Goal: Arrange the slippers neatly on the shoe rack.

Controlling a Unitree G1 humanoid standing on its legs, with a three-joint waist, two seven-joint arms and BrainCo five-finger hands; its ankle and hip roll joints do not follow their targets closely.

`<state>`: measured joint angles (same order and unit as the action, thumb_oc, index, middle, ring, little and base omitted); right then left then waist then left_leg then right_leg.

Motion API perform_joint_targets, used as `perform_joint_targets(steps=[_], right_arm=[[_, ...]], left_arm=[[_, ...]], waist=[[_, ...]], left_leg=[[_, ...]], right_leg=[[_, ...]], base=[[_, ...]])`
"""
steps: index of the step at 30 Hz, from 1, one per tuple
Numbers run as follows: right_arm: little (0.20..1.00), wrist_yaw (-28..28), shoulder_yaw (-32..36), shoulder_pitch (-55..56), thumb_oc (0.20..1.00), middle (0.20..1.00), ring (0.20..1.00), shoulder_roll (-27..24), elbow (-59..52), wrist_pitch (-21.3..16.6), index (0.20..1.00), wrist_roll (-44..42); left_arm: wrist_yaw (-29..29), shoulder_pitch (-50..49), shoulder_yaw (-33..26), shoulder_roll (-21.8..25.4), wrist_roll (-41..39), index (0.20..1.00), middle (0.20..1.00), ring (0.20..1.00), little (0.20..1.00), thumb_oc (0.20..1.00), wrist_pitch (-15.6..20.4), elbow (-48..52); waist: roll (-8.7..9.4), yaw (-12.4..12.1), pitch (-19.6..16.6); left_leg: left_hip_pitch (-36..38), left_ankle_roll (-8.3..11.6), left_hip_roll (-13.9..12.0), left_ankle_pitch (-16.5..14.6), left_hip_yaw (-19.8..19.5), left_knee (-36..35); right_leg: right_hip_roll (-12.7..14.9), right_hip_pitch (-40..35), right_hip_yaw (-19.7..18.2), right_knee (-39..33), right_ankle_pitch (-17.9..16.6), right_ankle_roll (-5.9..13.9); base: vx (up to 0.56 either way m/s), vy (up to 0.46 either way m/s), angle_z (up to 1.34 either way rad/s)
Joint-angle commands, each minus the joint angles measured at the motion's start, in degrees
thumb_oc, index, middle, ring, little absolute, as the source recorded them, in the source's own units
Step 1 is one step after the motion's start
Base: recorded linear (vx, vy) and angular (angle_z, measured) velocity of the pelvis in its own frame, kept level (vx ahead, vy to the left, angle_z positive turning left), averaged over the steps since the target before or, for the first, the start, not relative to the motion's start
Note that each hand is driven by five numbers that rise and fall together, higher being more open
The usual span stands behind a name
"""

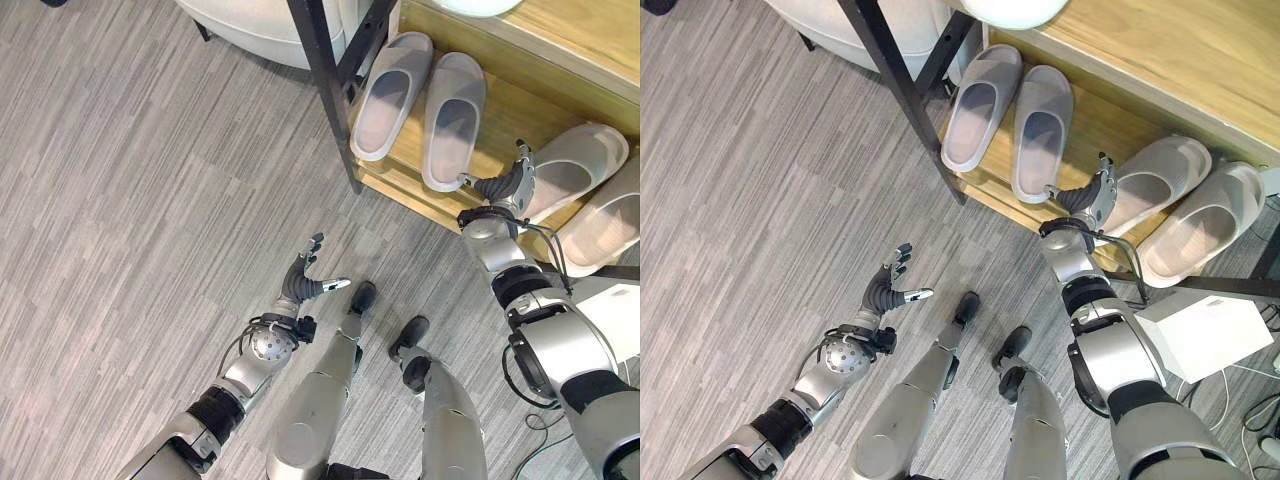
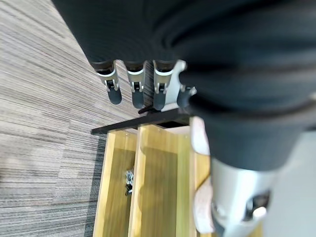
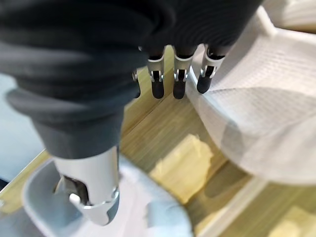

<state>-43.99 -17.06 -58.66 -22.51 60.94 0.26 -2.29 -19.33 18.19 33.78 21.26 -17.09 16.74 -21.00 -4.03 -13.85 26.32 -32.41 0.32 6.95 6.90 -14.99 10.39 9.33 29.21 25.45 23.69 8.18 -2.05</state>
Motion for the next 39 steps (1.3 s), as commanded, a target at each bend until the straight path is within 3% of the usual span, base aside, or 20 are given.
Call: perform_joint_targets(steps=[1,7,15,23,32,36,39], right_arm=[[1.0,1.04,-2.65,-3.53,1.0,1.0,1.0,-2.17,-1.19,-2.83,1.0,0.02],[1.0,2.09,-4.59,-5.22,1.0,1.0,1.0,-3.02,0.94,-2.43,1.0,0.93],[1.0,2.15,-4.23,-4.1,1.0,1.0,1.0,-1.26,1.09,-2.84,1.0,-0.05],[1.0,6.93,1.09,-1.92,1.0,1.0,1.0,1.78,-0.7,-8.16,1.0,-15.29],[1.0,13.05,-4.31,-5.66,1.0,1.0,1.0,-2.35,-1.52,-7.5,1.0,-12.12],[1.0,14.58,-4.19,-5.75,1.0,1.0,1.0,-1.01,-3.97,-8.63,1.0,-15.62],[1.0,16.79,-2.45,-5.84,1.0,1.0,1.0,1.89,-6.32,-10.44,1.0,-24.16]], left_arm=[[0.46,0.42,0.71,0.69,-0.3,1.0,1.0,1.0,1.0,1.0,2.56,1.72],[0.84,0.78,1.03,0.98,-1.05,1.0,1.0,1.0,1.0,1.0,2.62,1.82],[0.47,1.39,0.71,0.88,-0.91,1.0,1.0,1.0,1.0,1.0,2.69,1.54],[1.3,2.01,0.59,1.3,-1.16,1.0,1.0,1.0,1.0,1.0,2.24,0.69],[3.85,0.11,0.39,3.14,-1.95,1.0,1.0,1.0,1.0,1.0,2.21,1.43],[4.39,0.32,0.21,3.3,-2.07,1.0,1.0,1.0,1.0,1.0,1.96,1.86],[4.77,0.73,0.41,3.57,-1.82,1.0,1.0,1.0,1.0,1.0,1.5,1.97]], waist=[[1.52,-0.78,0.75],[2.44,-2.02,0.52],[2.66,-1.48,0.75],[1.63,-1.71,1.22],[2.07,-5.03,1.3],[2.16,-5.69,1.24],[2.24,-6.14,1.13]], left_leg=[[3.53,-0.35,0.01,-13.17,-2.69,1.99],[3.2,-0.2,0.25,-13.14,-3.65,1.73],[3.81,-0.24,0.06,-13.19,-3.09,1.56],[3.39,-0.17,0.17,-12.62,-3.21,0.84],[2.77,0.19,0.82,-11.85,-5.48,0.04],[2.77,0.29,0.97,-11.81,-5.72,-0.02],[2.94,0.4,0.94,-11.75,-5.74,-0.31]], right_leg=[[1.78,-12.35,-1.04,-8.19,7.19,4.49],[1.4,-13.35,0.53,-9.58,6.9,4.86],[1.56,-13.38,0.06,-9.13,6.88,4.61],[1.78,-12.52,0.16,-8.77,6.95,4.69],[1.61,-13.49,3.03,-9.97,6.9,5.19],[1.56,-13.83,3.58,-10.09,7.04,5.22],[1.53,-13.96,3.87,-10.21,7.09,5.19]], base=[[0.0,0.0,0.0],[0.06,-0.009,0.1],[0.0,0.0,0.01],[-0.01,0.003,-0.01],[0.03,-0.011,0.12],[0.0,0.0,0.0],[0.0,0.0,0.0]])
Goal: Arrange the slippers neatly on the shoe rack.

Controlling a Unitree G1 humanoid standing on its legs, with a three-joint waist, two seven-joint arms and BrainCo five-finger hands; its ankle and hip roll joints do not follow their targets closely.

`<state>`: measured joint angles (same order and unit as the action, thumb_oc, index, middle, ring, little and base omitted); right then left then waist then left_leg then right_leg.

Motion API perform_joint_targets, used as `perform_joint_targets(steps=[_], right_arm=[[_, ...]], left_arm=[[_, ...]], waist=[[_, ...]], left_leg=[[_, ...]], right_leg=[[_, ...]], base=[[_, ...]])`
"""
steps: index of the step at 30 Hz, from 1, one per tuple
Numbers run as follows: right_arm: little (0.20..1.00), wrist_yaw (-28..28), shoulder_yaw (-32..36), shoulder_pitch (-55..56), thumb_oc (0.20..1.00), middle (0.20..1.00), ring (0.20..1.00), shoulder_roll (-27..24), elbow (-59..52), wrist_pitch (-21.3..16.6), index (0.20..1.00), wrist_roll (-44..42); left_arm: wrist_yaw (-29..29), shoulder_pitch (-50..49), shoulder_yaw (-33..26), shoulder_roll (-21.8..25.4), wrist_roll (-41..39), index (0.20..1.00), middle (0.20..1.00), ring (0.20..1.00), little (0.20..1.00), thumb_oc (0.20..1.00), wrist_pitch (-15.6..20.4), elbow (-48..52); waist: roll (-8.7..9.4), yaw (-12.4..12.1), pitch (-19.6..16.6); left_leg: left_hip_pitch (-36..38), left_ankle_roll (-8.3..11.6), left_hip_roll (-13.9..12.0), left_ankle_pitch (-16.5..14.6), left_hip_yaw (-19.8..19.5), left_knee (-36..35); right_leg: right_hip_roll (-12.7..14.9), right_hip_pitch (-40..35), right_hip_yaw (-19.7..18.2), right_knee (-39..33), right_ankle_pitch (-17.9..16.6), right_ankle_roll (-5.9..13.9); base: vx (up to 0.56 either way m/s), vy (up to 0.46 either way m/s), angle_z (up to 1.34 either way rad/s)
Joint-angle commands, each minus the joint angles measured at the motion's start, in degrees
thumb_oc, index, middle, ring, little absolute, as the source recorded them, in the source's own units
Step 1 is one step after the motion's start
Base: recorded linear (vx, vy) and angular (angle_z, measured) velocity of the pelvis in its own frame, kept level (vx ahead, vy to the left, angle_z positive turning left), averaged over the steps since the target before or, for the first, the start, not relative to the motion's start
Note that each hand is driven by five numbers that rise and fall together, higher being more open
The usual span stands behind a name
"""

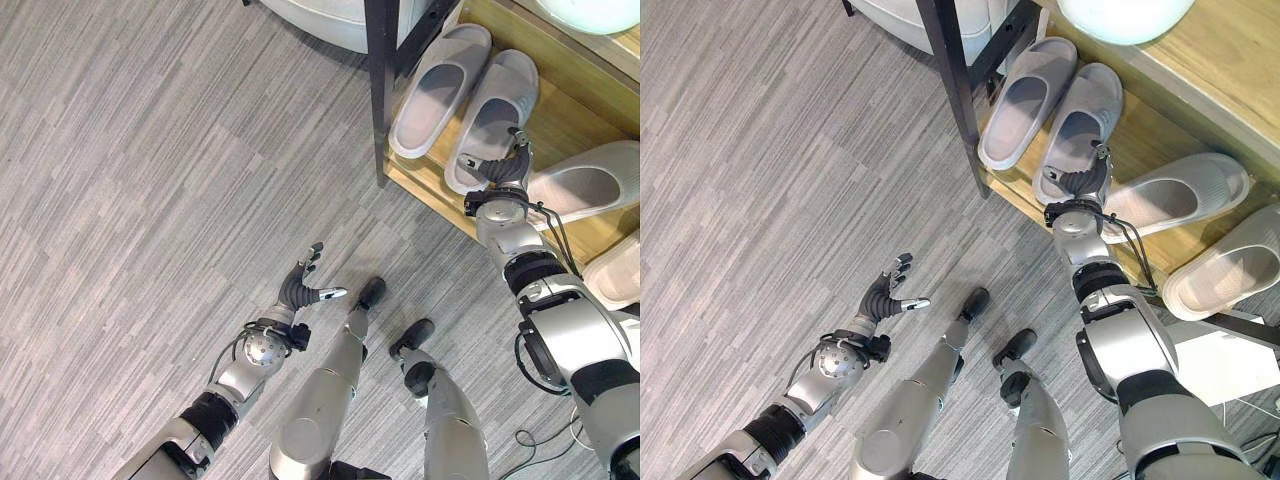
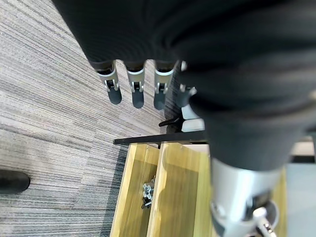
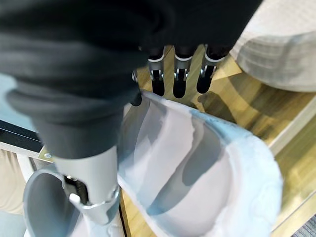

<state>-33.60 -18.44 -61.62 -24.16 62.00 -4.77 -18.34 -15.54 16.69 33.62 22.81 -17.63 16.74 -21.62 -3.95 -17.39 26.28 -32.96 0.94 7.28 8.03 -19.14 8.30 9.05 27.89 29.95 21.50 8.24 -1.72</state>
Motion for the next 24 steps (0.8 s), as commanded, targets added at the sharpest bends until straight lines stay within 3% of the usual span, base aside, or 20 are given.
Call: perform_joint_targets(steps=[1,10,14,16,20,24], right_arm=[[1.0,7.25,-0.69,-3.2,1.0,1.0,1.0,4.37,-7.86,-5.8,1.0,-10.7],[1.0,13.24,2.3,-6.57,1.0,1.0,1.0,10.82,-12.47,-11.44,1.0,-35.0],[1.0,13.34,2.78,-6.23,1.0,1.0,1.0,10.8,-12.57,-11.93,1.0,-35.62],[1.0,12.19,1.81,-4.87,1.0,1.0,1.0,9.64,-14.42,-11.9,1.0,-30.93],[1.0,2.67,-1.61,-3.29,1.0,1.0,1.0,5.45,-17.53,-5.42,1.0,-4.01],[1.0,-1.99,0.14,0.77,1.0,1.0,1.0,6.29,-21.61,-2.58,1.0,5.47]], left_arm=[[1.08,2.37,0.74,2.14,-1.13,1.0,1.0,1.0,1.0,1.0,1.31,2.61],[1.97,3.58,1.94,2.3,0.0,1.0,1.0,1.0,1.0,1.0,-0.16,1.55],[2.05,3.45,1.9,2.3,0.31,1.0,1.0,1.0,1.0,1.0,-0.33,1.46],[1.99,2.53,1.18,2.26,0.56,1.0,1.0,1.0,1.0,1.0,-0.1,1.5],[-0.01,0.34,-1.23,2.15,0.39,1.0,1.0,1.0,1.0,1.0,-0.27,1.47],[-1.87,-0.77,-2.63,2.04,1.23,1.0,1.0,1.0,1.0,1.0,-0.6,2.22]], waist=[[2.13,-2.76,1.11],[2.57,-3.49,0.96],[2.64,-3.38,0.84],[3.01,-2.79,0.54],[4.14,-1.04,-0.6],[4.93,0.53,-2.26]], left_leg=[[3.55,-0.2,0.6,-12.84,-1.66,1.73],[5.06,0.06,0.13,-12.47,-1.52,0.95],[5.44,0.09,0.1,-12.49,-1.48,0.92],[6.18,0.03,-0.08,-12.5,-1.25,0.73],[7.57,-0.11,-0.75,-12.78,-0.22,0.58],[9.9,-0.38,-1.51,-12.96,0.65,-0.34]], right_leg=[[1.81,-12.67,-0.6,-8.0,7.08,4.81],[2.02,-13.22,-0.98,-7.09,7.48,4.47],[2.01,-13.48,-1.03,-6.98,7.46,4.51],[1.9,-14.08,-1.34,-7.28,7.16,4.57],[1.27,-15.59,-2.25,-8.84,6.21,4.64],[0.49,-18.06,-3.12,-11.56,5.09,4.68]], base=[[0.0,0.0,0.0],[-0.01,-0.007,-0.01],[0.0,0.0,0.0],[0.0,0.0,0.0],[-0.03,0.001,-0.03],[-0.04,-0.016,-0.16]])
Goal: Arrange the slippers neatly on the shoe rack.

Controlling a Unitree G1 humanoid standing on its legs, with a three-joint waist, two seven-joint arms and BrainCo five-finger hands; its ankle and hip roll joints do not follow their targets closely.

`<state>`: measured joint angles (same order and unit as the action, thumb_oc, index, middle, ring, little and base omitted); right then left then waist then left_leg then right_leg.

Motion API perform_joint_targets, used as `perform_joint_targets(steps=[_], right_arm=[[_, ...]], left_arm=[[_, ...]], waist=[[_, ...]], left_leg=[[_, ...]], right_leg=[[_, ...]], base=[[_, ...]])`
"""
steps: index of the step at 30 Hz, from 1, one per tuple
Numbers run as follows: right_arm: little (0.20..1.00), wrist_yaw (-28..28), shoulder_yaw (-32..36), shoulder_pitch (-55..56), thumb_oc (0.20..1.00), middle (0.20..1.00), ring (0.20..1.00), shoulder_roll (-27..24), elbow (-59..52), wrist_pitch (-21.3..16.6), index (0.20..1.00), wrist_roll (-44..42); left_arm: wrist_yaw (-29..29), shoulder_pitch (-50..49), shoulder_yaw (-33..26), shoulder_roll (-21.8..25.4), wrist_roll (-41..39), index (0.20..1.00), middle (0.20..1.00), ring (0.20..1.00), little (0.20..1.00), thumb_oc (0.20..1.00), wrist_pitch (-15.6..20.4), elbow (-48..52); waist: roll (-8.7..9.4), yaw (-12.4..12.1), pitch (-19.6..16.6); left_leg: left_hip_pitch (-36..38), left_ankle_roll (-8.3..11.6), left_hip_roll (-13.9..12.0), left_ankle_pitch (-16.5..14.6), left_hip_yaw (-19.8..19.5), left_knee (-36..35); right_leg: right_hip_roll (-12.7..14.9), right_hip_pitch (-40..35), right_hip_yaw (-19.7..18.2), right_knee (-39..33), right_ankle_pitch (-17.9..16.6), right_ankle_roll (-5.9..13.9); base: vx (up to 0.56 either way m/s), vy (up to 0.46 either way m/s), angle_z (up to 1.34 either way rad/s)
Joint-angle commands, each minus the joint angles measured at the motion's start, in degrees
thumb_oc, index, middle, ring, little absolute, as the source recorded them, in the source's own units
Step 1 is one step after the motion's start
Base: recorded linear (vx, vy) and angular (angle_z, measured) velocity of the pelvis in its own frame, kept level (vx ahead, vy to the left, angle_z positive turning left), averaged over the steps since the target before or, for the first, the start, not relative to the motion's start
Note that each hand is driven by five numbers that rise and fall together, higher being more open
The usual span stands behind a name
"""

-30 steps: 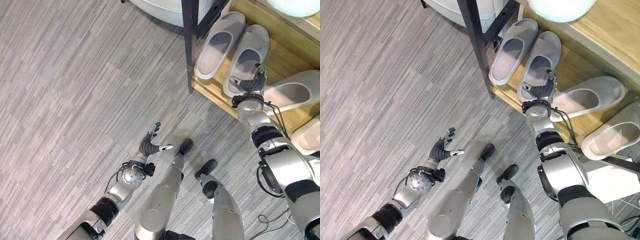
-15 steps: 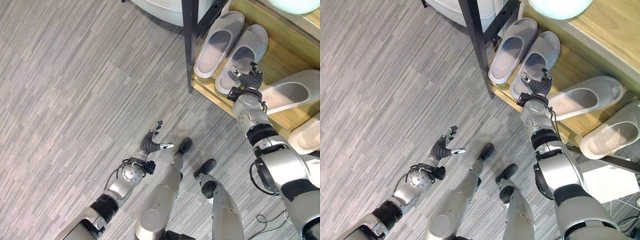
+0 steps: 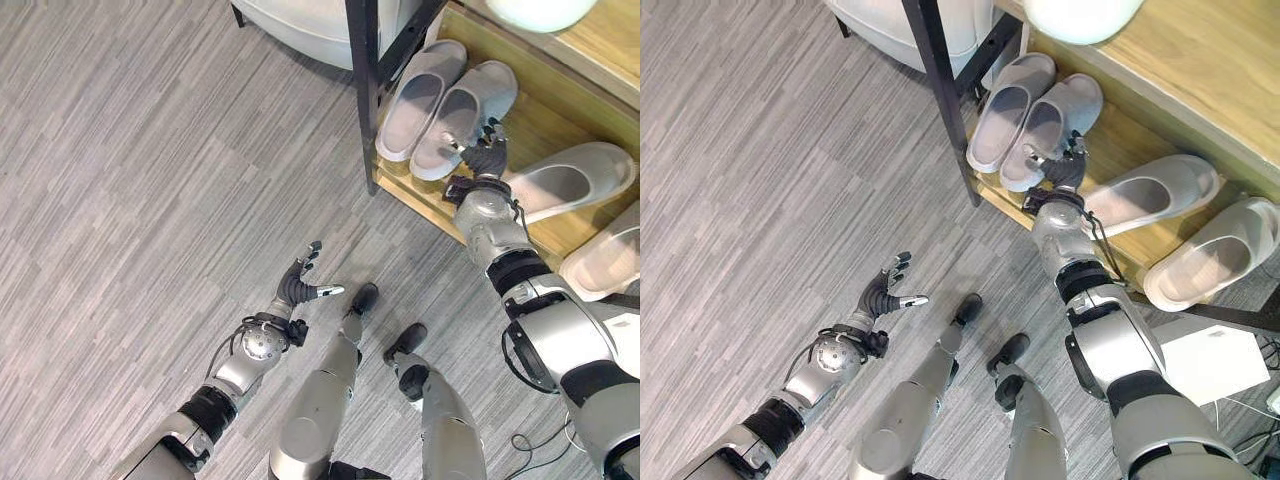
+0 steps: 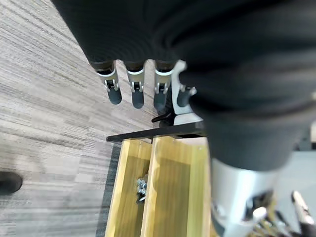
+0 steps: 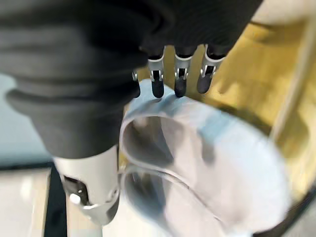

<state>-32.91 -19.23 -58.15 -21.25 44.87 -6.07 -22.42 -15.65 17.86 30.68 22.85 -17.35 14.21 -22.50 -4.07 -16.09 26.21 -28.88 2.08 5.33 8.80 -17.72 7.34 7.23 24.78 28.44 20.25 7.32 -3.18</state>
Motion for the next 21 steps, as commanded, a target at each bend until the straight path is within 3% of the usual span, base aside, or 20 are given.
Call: perform_joint_targets(steps=[1,6,12,21], right_arm=[[1.0,-3.24,1.35,-1.85,1.0,1.0,1.0,3.45,-4.44,-0.98,1.0,10.86],[1.0,-1.18,1.75,4.11,1.0,1.0,1.0,4.33,-6.58,0.28,1.0,13.6],[1.0,3.12,0.01,10.91,1.0,1.0,1.0,5.9,-5.55,1.93,1.0,15.25],[1.0,10.18,-1.65,29.79,1.0,1.0,1.0,6.63,-17.64,0.79,1.0,14.23]], left_arm=[[-1.84,-2.03,0.02,2.14,1.16,1.0,1.0,1.0,1.0,1.0,1.9,3.02],[-0.54,-5.63,-1.36,2.31,1.43,1.0,1.0,1.0,1.0,1.0,1.51,3.21],[0.57,-9.31,-3.16,1.48,0.89,1.0,1.0,1.0,1.0,1.0,0.33,2.22],[1.4,-14.15,-6.73,0.57,2.6,1.0,1.0,1.0,1.0,1.0,-0.93,2.82]], waist=[[5.14,-0.4,-2.6],[6.14,2.18,-7.03],[6.03,4.68,-10.54],[5.92,8.0,-14.14]], left_leg=[[6.5,-1.53,0.25,-13.65,-0.49,0.25],[11.77,-1.62,-0.42,-12.88,0.78,-3.41],[16.71,-1.73,-1.22,-12.04,1.76,-6.78],[20.83,-2.01,-2.45,-10.47,3.45,-10.86]], right_leg=[[2.2,-15.56,-1.68,-10.86,5.62,6.18],[1.11,-20.11,-2.41,-14.81,3.9,6.56],[0.5,-23.63,-2.93,-16.44,3.69,6.49],[-0.06,-26.06,-3.77,-18.5,1.98,6.88]], base=[[-0.06,-0.03,-0.2],[-0.04,-0.033,-0.13],[-0.04,-0.037,-0.11],[-0.02,-0.008,-0.08]])
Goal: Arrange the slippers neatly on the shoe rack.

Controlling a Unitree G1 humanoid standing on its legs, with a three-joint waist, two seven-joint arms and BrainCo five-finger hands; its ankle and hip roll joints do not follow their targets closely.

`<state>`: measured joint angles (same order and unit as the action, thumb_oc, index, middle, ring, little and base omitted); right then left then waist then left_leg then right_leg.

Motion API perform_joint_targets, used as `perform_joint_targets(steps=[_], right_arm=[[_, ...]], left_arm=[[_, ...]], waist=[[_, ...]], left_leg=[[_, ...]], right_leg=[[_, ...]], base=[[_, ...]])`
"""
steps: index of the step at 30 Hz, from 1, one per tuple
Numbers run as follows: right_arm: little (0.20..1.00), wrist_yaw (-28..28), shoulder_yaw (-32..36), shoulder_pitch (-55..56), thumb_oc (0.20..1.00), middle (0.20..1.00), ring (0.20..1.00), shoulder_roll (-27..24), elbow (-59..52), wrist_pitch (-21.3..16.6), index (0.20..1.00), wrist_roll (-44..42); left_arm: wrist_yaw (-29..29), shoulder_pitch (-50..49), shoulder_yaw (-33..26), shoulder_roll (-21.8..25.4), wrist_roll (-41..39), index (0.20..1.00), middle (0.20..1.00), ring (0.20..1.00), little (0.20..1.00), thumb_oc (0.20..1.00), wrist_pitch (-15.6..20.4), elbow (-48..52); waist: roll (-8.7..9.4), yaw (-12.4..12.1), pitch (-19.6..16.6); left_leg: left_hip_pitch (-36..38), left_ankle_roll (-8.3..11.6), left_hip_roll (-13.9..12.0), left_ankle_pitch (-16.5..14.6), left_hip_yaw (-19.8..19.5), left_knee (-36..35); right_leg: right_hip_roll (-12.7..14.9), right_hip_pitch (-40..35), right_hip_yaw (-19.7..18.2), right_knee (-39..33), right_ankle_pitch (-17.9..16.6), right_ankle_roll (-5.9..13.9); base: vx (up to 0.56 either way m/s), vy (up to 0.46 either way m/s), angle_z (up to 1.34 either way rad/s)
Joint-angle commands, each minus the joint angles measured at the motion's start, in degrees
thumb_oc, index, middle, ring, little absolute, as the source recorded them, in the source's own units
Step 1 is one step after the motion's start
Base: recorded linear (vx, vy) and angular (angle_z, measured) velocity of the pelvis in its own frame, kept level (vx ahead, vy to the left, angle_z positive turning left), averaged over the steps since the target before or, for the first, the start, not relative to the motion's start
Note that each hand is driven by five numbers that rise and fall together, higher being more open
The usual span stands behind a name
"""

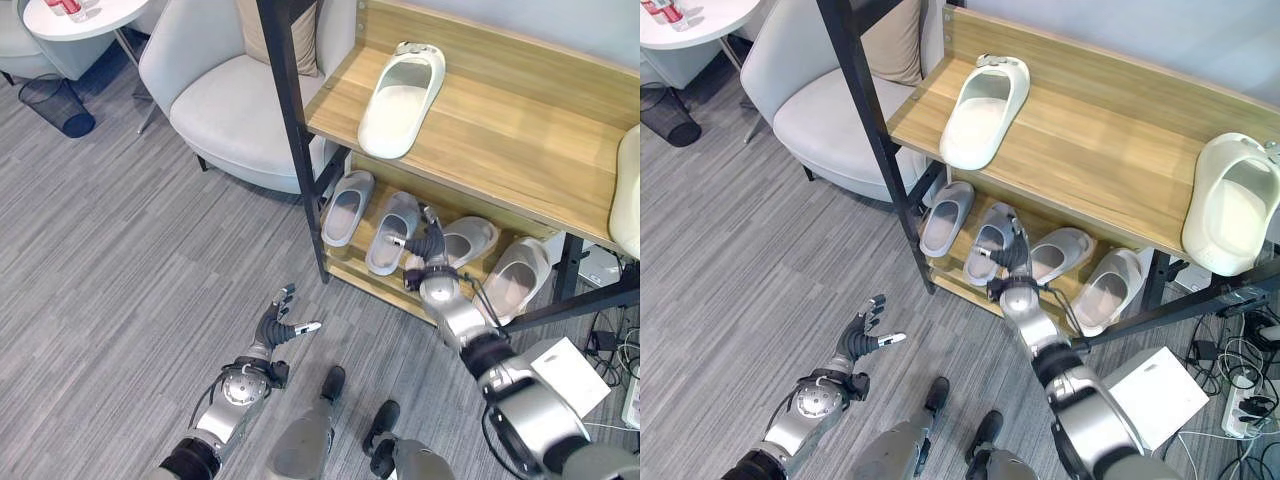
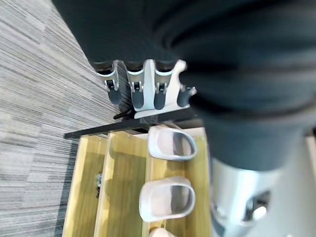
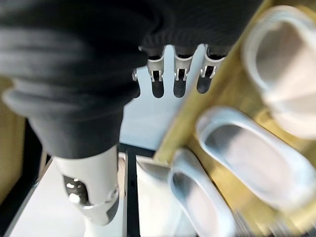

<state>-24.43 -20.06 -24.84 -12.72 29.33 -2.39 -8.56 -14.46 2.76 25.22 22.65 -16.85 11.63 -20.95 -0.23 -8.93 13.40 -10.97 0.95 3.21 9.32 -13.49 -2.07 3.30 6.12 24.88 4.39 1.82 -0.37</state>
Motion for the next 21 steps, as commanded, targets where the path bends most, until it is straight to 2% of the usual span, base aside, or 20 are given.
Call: perform_joint_targets(steps=[1,5,6,7,9,10,11,12,13,14,15,16,18,21], right_arm=[[1.0,4.51,-0.48,2.12,1.0,1.0,1.0,-3.59,-6.77,-3.59,1.0,-0.07],[1.0,9.3,0.23,12.08,1.0,1.0,1.0,-6.37,-14.14,-4.18,1.0,-0.25],[1.0,11.96,0.64,16.21,1.0,1.0,1.0,-6.86,-15.53,-4.48,1.0,-0.44],[1.0,14.37,0.59,20.22,1.0,1.0,1.0,-6.65,-14.48,-4.46,1.0,-0.45],[1.0,15.09,0.79,21.1,1.0,1.0,1.0,-6.63,-13.49,-4.28,1.0,-0.75],[1.0,16.56,0.73,22.7,1.0,1.0,1.0,-6.89,-11.75,-3.89,1.0,-1.0],[1.0,18.59,0.71,24.57,1.0,1.0,1.0,-7.89,-9.18,-3.46,1.0,-0.44],[1.0,19.25,0.73,25.27,1.0,1.0,1.0,-8.23,-8.4,-3.37,1.0,0.16],[1.0,20.48,0.25,26.55,1.0,1.0,1.0,-8.4,-6.76,-3.27,1.0,0.95],[1.0,20.73,0.15,26.83,1.0,1.0,1.0,-8.1,-6.13,-3.31,1.0,1.32],[1.0,21.19,-0.24,27.58,1.0,1.0,1.0,-7.66,-5.49,-3.25,1.0,2.12],[1.0,21.38,-0.31,27.99,1.0,1.0,1.0,-7.43,-5.41,-3.24,1.0,2.49],[1.0,21.53,-0.49,28.37,1.0,1.0,1.0,-6.75,-5.32,-3.21,1.0,3.02],[1.0,21.23,-0.57,28.43,1.0,1.0,1.0,-5.26,-5.14,-3.46,1.0,2.93]], left_arm=[[0.61,-0.21,-2.66,1.02,2.89,1.0,1.0,1.0,1.0,1.0,1.46,1.87],[1.59,-1.36,-3.67,1.2,5.76,1.0,1.0,1.0,1.0,1.0,0.68,2.2],[2.61,-1.59,-3.23,1.33,7.73,1.0,1.0,1.0,1.0,1.0,0.25,2.32],[4.69,-0.91,-1.72,1.43,10.34,1.0,1.0,1.0,1.0,1.0,-0.43,2.06],[5.74,-0.49,-0.99,1.51,10.99,1.0,1.0,1.0,1.0,1.0,-0.61,2.01],[8.45,0.95,1.31,2.49,12.84,1.0,1.0,1.0,1.0,1.0,-0.95,2.44],[13.54,3.83,5.7,5.79,15.76,1.0,1.0,1.0,1.0,1.0,-0.57,7.22],[15.86,5.48,7.83,7.67,15.84,1.0,1.0,1.0,1.0,1.0,-0.08,10.93],[19.68,9.21,11.3,10.76,12.59,1.0,1.0,1.0,1.0,1.0,1.51,18.61],[21.12,10.06,11.82,11.89,9.65,1.0,1.0,1.0,1.0,1.0,1.74,22.01],[23.78,12.59,12.49,12.23,1.37,1.0,1.0,1.0,1.0,1.0,2.09,27.57],[24.32,14.14,11.96,11.81,-2.39,1.0,1.0,1.0,1.0,1.0,2.11,29.76],[23.44,16.67,10.04,10.06,-7.49,1.0,1.0,1.0,1.0,1.0,2.39,31.63],[18.37,20.99,5.12,6.91,-9.88,1.0,1.0,1.0,1.0,1.0,4.21,32.69]], waist=[[2.06,1.92,-2.24],[1.8,3.58,-4.19],[1.59,4.52,-4.84],[1.32,5.74,-5.61],[1.13,6.03,-5.78],[0.87,6.88,-6.16],[0.46,8.44,-6.63],[0.3,8.74,-6.83],[0.01,9.54,-7.42],[0.1,9.6,-7.61],[0.17,9.98,-8.0],[0.22,10.16,-8.27],[0.32,10.4,-8.62],[0.54,10.4,-9.16]], left_leg=[[4.08,-0.79,-0.65,-10.72,-0.07,-2.38],[6.18,-0.67,-1.14,-11.12,1.39,-2.93],[7.31,-0.73,-1.39,-11.65,2.36,-2.93],[8.61,-0.9,-1.61,-12.28,3.81,-2.93],[9.02,-0.92,-1.72,-12.49,4.44,-2.93],[9.78,-0.99,-1.92,-12.93,5.6,-2.93],[10.61,-1.11,-2.14,-13.38,6.59,-2.93],[11.02,-1.16,-2.24,-13.54,7.0,-2.93],[11.4,-1.19,-2.33,-13.86,7.33,-2.93],[11.61,-1.18,-2.37,-14.01,7.51,-2.93],[11.9,-1.23,-2.34,-14.23,7.75,-2.93],[12.09,-1.25,-2.36,-14.32,7.9,-2.93],[12.35,-1.28,-2.34,-14.39,8.04,-2.93],[12.7,-1.24,-2.35,-14.48,8.1,-2.93]], right_leg=[[3.73,-8.28,-0.41,-3.37,7.0,4.3],[3.42,-10.08,-1.15,-5.07,6.36,4.53],[3.35,-11.01,-1.92,-5.99,5.98,4.77],[3.19,-11.96,-3.26,-7.1,5.56,4.9],[3.11,-12.09,-3.95,-7.34,5.42,4.96],[2.98,-12.34,-5.26,-7.77,5.21,5.05],[2.83,-12.55,-6.59,-8.17,5.01,5.26],[2.78,-12.63,-7.11,-8.18,4.94,5.34],[2.74,-12.84,-7.54,-8.47,4.81,5.49],[2.71,-12.97,-7.66,-8.67,4.77,5.57],[2.66,-13.23,-8.09,-9.1,4.55,5.69],[2.65,-13.39,-8.28,-9.3,4.48,5.73],[2.62,-13.53,-8.6,-9.39,4.48,5.76],[2.64,-13.86,-8.81,-9.39,4.53,5.59]], base=[[-0.03,-0.011,-0.06],[-0.01,-0.008,-0.27],[-0.02,-0.01,-0.45],[-0.02,-0.005,-0.47],[0.0,0.005,-0.44],[0.01,0.002,-0.3],[0.03,0.002,-0.23],[0.04,-0.011,-0.45],[0.04,-0.012,-0.58],[0.03,-0.029,-0.47],[0.03,-0.027,-0.19],[0.02,-0.03,-0.05],[0.01,-0.025,-0.07],[0.0,-0.009,-0.02]])
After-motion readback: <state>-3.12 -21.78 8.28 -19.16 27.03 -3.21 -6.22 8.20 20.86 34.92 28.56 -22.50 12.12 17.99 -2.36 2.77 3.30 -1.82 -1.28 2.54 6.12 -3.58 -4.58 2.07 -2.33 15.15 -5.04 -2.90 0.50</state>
